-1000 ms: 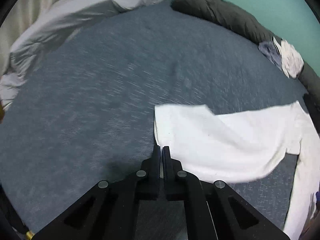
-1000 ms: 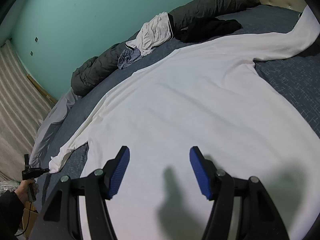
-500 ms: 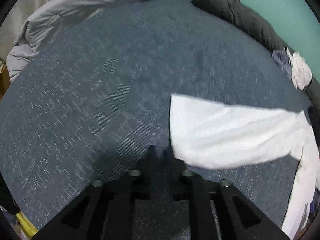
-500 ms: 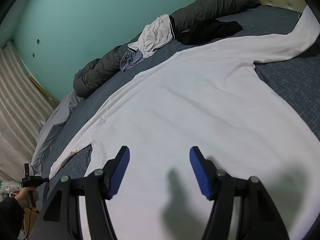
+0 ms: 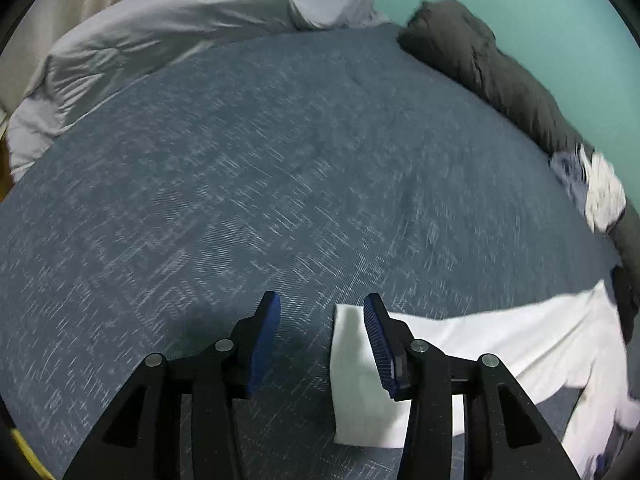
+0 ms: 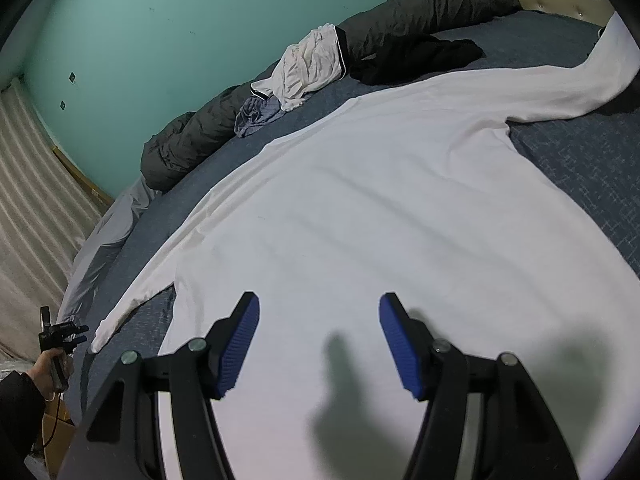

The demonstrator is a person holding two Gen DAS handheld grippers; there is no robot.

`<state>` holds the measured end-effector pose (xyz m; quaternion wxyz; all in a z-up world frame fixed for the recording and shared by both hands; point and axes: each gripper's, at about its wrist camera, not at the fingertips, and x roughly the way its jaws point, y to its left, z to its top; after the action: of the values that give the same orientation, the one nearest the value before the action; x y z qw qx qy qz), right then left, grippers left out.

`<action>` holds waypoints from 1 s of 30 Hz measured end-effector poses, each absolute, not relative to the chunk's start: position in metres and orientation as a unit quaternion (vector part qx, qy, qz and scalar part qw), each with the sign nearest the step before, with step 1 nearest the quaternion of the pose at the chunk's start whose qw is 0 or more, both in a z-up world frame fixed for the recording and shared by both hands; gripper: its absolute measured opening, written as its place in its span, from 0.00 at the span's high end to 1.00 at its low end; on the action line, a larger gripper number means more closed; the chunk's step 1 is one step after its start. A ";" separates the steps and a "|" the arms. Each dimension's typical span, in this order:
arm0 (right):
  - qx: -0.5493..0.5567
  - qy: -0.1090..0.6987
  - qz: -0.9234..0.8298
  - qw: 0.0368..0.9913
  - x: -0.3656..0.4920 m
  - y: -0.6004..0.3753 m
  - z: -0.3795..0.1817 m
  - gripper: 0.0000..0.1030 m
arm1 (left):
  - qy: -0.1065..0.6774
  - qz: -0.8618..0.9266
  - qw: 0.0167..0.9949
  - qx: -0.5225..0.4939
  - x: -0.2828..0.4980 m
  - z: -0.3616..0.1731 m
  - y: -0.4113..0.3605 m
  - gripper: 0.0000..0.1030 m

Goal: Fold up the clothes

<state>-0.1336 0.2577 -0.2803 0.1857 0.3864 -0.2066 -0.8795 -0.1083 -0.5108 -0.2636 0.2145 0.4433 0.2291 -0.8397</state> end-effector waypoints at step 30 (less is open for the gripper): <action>0.387 -0.199 -0.880 0.192 -0.135 0.254 -0.281 0.39 | 0.270 -0.836 0.206 0.431 -0.106 -0.274 -0.532 0.55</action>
<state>-0.1345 0.2539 -0.2814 0.1921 0.3869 -0.1991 -0.8796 -0.1057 -0.5320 -0.2744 0.2057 0.4311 0.2697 -0.8361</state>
